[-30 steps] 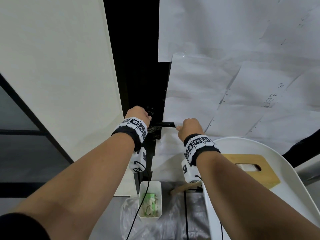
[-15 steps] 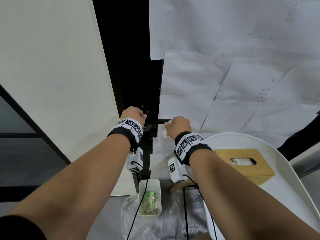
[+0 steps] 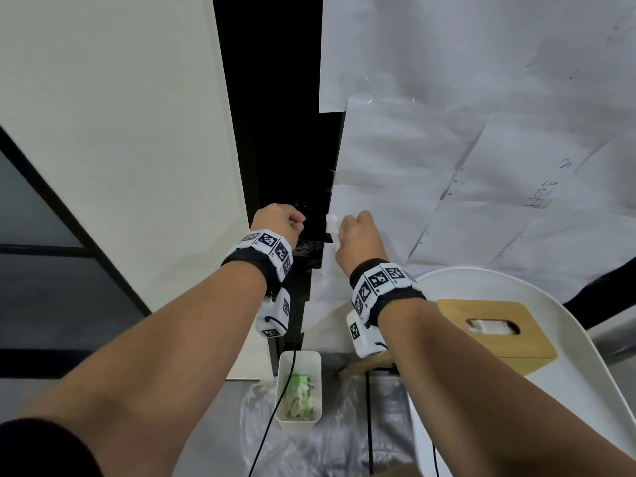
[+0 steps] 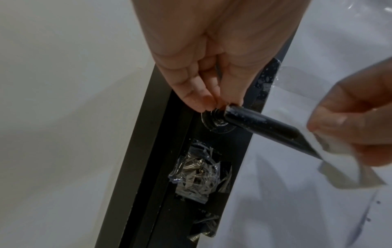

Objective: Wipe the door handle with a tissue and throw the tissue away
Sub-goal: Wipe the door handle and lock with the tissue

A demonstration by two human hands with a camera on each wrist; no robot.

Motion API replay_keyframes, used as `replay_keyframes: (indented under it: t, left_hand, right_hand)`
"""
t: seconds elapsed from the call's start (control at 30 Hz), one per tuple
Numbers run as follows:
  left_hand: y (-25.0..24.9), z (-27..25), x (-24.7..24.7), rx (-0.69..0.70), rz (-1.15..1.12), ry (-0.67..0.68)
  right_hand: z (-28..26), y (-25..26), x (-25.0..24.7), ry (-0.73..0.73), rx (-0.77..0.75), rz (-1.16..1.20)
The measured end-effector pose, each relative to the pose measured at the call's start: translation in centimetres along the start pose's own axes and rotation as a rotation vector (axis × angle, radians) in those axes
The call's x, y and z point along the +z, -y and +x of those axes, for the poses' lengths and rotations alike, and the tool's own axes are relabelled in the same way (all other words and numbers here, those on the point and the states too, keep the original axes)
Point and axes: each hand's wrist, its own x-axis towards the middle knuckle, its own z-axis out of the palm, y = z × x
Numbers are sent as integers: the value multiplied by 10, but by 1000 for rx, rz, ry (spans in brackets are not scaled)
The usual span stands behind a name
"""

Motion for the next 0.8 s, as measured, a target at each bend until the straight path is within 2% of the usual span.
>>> replay_keyframes:
  t: [0.2, 0.37, 0.5, 0.8]
  left_hand:
    - [-6, 1, -1, -39, 46, 50]
    - [-15, -10, 12, 171, 108, -77]
    - [-27, -15, 28, 269, 213, -14]
    - [-22, -22, 33, 415, 479, -22]
  right_hand:
    - [4, 5, -3, 29, -72, 1]
    - [7, -14, -12, -81, -4, -53]
    - [8, -21, -11, 7, -15, -122]
    - [11, -26, -2, 29, -60, -142]
